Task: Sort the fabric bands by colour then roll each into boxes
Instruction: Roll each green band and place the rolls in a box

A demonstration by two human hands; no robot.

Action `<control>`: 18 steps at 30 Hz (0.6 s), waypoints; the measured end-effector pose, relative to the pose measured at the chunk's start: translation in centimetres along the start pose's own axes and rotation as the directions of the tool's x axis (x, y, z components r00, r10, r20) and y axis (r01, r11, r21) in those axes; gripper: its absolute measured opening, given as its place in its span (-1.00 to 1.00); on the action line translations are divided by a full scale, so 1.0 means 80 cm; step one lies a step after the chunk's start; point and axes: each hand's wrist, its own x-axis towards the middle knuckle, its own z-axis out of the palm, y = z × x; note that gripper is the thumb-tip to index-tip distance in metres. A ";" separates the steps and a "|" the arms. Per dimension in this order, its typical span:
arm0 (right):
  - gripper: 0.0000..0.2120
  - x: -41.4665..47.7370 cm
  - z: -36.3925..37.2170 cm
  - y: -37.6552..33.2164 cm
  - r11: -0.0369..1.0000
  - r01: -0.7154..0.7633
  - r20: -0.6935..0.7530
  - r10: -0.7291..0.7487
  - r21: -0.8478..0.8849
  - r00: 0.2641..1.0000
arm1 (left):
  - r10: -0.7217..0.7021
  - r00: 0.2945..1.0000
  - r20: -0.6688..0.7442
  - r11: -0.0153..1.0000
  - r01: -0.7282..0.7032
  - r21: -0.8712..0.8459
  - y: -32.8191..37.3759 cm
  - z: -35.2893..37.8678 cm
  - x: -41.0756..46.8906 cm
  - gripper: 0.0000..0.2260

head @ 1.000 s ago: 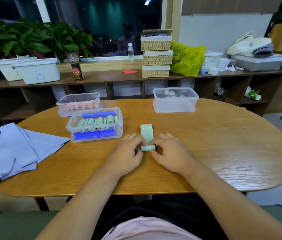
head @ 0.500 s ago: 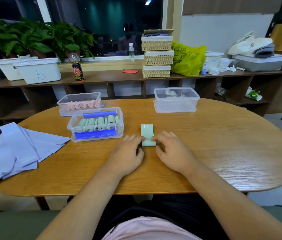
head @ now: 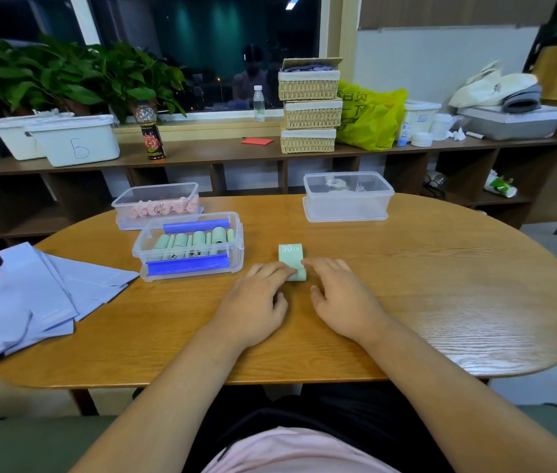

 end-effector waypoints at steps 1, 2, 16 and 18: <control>-0.54 -0.001 -0.001 -0.001 1.000 0.018 -0.020 -0.018 0.005 1.000 | -0.010 1.000 0.006 1.000 0.010 -0.004 0.000 0.000 0.001 -0.50; -0.58 -0.002 -0.002 -0.002 0.999 0.036 -0.028 -0.036 0.008 0.999 | -0.018 1.000 0.014 1.000 0.018 -0.004 0.000 0.000 0.002 -0.49; -0.41 0.006 0.000 -0.002 0.999 -0.013 0.092 0.017 -0.048 0.996 | 0.028 0.999 0.016 0.999 -0.028 0.034 0.000 0.005 0.012 -0.51; -0.37 0.009 -0.003 -0.002 0.999 -0.040 0.106 0.042 -0.020 0.993 | 0.002 0.999 0.034 0.998 -0.004 0.061 0.001 0.009 0.023 -0.52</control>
